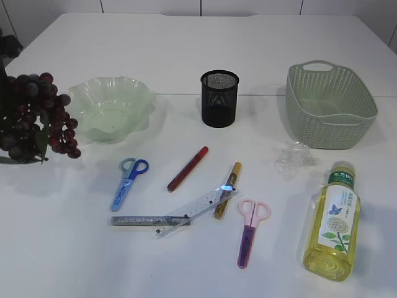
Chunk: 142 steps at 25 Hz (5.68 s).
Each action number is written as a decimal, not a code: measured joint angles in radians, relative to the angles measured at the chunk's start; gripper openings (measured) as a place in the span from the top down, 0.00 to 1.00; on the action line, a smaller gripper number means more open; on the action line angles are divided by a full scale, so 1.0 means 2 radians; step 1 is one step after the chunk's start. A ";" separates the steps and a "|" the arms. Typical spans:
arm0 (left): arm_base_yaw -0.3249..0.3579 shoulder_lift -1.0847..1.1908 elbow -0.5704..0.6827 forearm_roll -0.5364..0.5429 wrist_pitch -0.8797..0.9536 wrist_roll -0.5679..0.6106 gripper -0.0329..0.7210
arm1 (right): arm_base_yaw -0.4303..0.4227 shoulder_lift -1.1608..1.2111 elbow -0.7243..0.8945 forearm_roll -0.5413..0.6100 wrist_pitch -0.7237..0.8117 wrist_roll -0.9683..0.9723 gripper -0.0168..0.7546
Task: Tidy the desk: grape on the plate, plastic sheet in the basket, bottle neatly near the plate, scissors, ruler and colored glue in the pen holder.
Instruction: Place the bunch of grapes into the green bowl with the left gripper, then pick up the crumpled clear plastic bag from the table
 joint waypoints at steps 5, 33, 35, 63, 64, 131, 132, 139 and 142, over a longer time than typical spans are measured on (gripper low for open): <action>0.000 0.000 -0.051 -0.004 0.006 0.000 0.85 | 0.000 0.000 0.000 -0.003 0.000 0.000 0.23; 0.001 0.104 -0.091 -0.068 -0.207 0.008 0.85 | 0.000 0.000 0.000 -0.004 0.001 0.000 0.23; -0.005 0.112 -0.091 -0.077 -0.225 0.013 0.85 | 0.000 0.000 0.000 -0.004 0.001 0.000 0.23; -0.028 0.198 -0.092 -0.076 -0.308 0.029 0.80 | 0.000 0.000 0.000 -0.007 0.001 0.000 0.23; -0.028 0.198 -0.092 -0.076 -0.309 0.033 0.78 | 0.000 0.000 0.000 -0.007 0.001 0.000 0.23; -0.028 0.008 -0.268 0.017 0.015 0.013 0.42 | 0.000 0.174 -0.091 0.110 -0.140 -0.016 0.23; -0.028 -0.003 -0.254 0.018 0.016 0.013 0.42 | 0.000 0.181 -0.091 0.110 -0.141 -0.017 0.23; -0.028 -0.062 -0.180 0.048 0.019 0.013 0.42 | 0.032 0.238 -0.110 0.089 -0.156 -0.011 0.23; -0.028 -0.074 -0.177 0.050 0.020 0.013 0.42 | 0.083 0.273 -0.138 0.053 -0.158 0.034 0.23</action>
